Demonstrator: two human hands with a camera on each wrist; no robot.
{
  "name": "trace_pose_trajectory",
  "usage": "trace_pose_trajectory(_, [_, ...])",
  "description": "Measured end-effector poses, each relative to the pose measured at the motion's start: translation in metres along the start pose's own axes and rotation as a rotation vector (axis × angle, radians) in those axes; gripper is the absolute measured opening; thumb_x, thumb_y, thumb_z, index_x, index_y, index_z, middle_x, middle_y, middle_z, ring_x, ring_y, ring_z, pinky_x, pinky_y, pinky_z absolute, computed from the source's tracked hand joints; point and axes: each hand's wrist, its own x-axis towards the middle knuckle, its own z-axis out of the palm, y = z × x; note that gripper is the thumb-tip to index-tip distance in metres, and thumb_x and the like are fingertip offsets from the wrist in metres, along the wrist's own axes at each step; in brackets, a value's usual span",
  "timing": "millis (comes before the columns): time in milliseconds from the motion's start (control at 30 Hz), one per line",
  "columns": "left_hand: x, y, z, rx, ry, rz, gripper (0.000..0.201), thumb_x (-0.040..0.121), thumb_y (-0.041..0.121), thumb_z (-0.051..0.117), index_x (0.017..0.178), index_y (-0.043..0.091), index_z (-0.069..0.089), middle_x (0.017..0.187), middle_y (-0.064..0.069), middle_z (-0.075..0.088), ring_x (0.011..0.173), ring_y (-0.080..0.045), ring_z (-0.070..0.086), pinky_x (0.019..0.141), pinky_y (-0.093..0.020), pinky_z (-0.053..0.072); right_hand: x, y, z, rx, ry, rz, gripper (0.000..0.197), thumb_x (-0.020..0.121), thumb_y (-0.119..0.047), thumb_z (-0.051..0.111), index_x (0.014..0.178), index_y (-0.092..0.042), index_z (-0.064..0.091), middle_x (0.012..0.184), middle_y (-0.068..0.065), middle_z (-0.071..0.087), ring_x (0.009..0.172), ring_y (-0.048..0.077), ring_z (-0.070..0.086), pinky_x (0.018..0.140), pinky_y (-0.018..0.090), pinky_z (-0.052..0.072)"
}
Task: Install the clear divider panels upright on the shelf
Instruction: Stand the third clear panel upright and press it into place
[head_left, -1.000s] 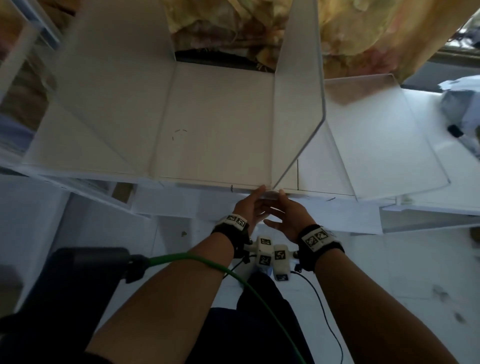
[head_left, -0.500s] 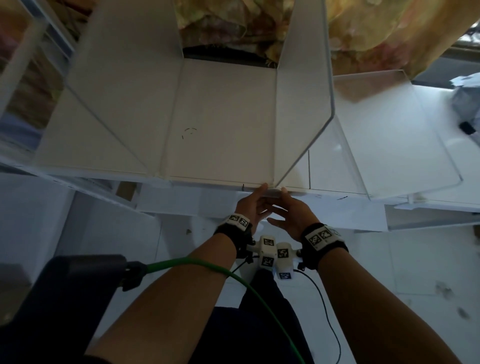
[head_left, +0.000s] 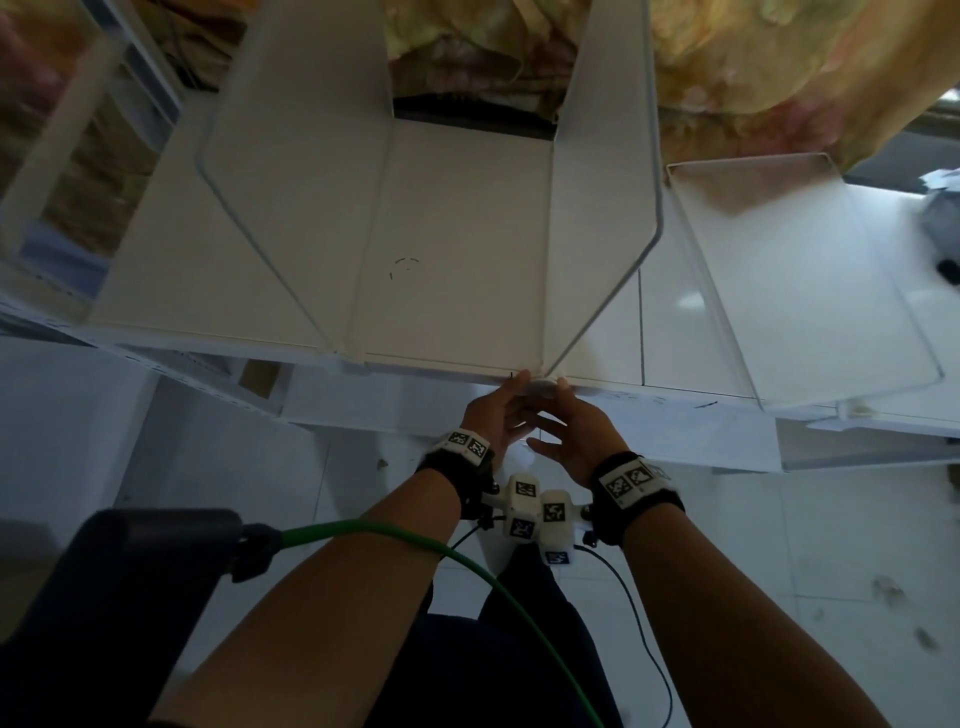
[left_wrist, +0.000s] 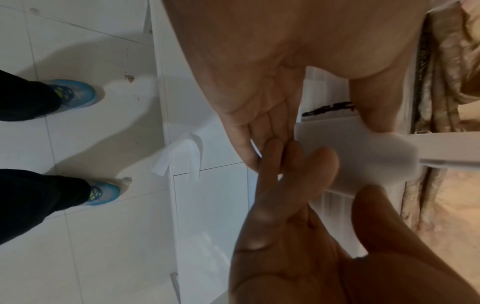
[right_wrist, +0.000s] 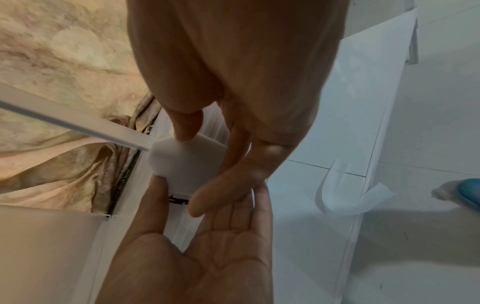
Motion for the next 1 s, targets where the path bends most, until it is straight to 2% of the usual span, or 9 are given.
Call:
trace_pose_trajectory(167, [-0.006, 0.010, -0.022, -0.002, 0.011, 0.028, 0.042, 0.094, 0.044, 0.058, 0.110, 0.008, 0.073, 0.114, -0.013, 0.072, 0.107, -0.023, 0.067, 0.100, -0.037, 0.048, 0.005, 0.006, 0.023, -0.022, -0.031, 0.008, 0.042, 0.096, -0.049, 0.048, 0.107, -0.015, 0.072, 0.114, 0.007, 0.069, 0.108, 0.023, 0.063, 0.072, 0.037, 0.056])
trace_pose_trajectory(333, [-0.012, 0.021, -0.025, 0.053, -0.047, 0.007, 0.044, 0.093, 0.046, 0.059, 0.110, 0.009, 0.074, 0.111, -0.012, 0.073, 0.100, -0.022, 0.066, 0.093, -0.036, 0.053, 0.006, 0.010, 0.031, 0.019, 0.028, -0.017, 0.043, 0.097, -0.046, 0.048, 0.109, -0.009, 0.070, 0.110, 0.011, 0.071, 0.104, 0.026, 0.066, 0.076, 0.041, 0.058])
trace_pose_trajectory(400, [-0.014, 0.023, -0.024, 0.083, -0.041, -0.012, 0.042, 0.093, 0.048, 0.059, 0.109, 0.012, 0.075, 0.112, -0.009, 0.073, 0.104, -0.022, 0.066, 0.095, -0.038, 0.053, 0.005, 0.011, 0.032, 0.027, 0.049, -0.014, 0.045, 0.097, -0.047, 0.048, 0.111, -0.009, 0.069, 0.112, 0.012, 0.070, 0.105, 0.027, 0.065, 0.077, 0.043, 0.058])
trace_pose_trajectory(467, [-0.014, 0.024, -0.025, 0.111, -0.003, -0.031, 0.046, 0.088, 0.053, 0.063, 0.111, 0.014, 0.074, 0.115, -0.008, 0.073, 0.110, -0.021, 0.066, 0.089, -0.037, 0.057, 0.005, 0.011, 0.034, 0.024, 0.068, -0.008, 0.046, 0.095, -0.050, 0.050, 0.111, -0.011, 0.069, 0.113, 0.012, 0.069, 0.105, 0.027, 0.065, 0.078, 0.045, 0.058])
trace_pose_trajectory(533, [-0.016, 0.027, -0.026, 0.177, 0.060, -0.068, 0.052, 0.083, 0.057, 0.067, 0.112, 0.014, 0.072, 0.114, -0.006, 0.073, 0.110, -0.021, 0.066, 0.080, -0.033, 0.058, 0.002, 0.012, 0.036, 0.014, 0.101, 0.004, 0.049, 0.092, -0.053, 0.053, 0.112, -0.011, 0.067, 0.111, 0.011, 0.070, 0.101, 0.025, 0.066, 0.072, 0.043, 0.059])
trace_pose_trajectory(600, [-0.019, 0.028, -0.027, 0.261, 0.109, -0.112, 0.052, 0.083, 0.058, 0.067, 0.108, 0.013, 0.070, 0.111, -0.005, 0.073, 0.107, -0.021, 0.066, 0.077, -0.033, 0.057, -0.003, 0.014, 0.040, 0.021, 0.158, 0.018, 0.053, 0.089, -0.057, 0.056, 0.110, -0.009, 0.061, 0.106, 0.011, 0.070, 0.095, 0.025, 0.068, 0.064, 0.039, 0.059])
trace_pose_trajectory(700, [-0.021, 0.028, -0.024, 0.393, 0.118, -0.143, 0.044, 0.086, 0.054, 0.065, 0.102, 0.014, 0.069, 0.112, -0.008, 0.072, 0.106, -0.023, 0.066, 0.079, -0.033, 0.055, -0.006, 0.021, 0.042, 0.016, 0.224, 0.038, 0.050, 0.089, -0.056, 0.057, 0.105, -0.009, 0.060, 0.102, 0.013, 0.069, 0.089, 0.027, 0.068, 0.061, 0.037, 0.059])
trace_pose_trajectory(867, [-0.024, 0.012, 0.005, 0.626, 0.004, -0.096, 0.029, 0.089, 0.040, 0.067, 0.100, 0.013, 0.071, 0.109, -0.011, 0.072, 0.101, -0.023, 0.068, 0.083, -0.037, 0.055, -0.015, 0.036, 0.016, 0.036, 0.307, -0.034, 0.036, 0.095, -0.036, 0.056, 0.105, -0.002, 0.066, 0.099, 0.017, 0.070, 0.086, 0.029, 0.069, 0.063, 0.039, 0.059])
trace_pose_trajectory(1000, [-0.027, -0.001, 0.048, 0.773, -0.125, 0.109, 0.015, 0.092, 0.024, 0.064, 0.090, 0.012, 0.074, 0.099, -0.010, 0.074, 0.095, -0.022, 0.069, 0.076, -0.030, 0.055, -0.030, 0.023, -0.027, 0.074, 0.470, -0.180, 0.032, 0.097, -0.029, 0.052, 0.096, 0.000, 0.065, 0.093, 0.023, 0.069, 0.077, 0.031, 0.067, 0.068, 0.044, 0.058])
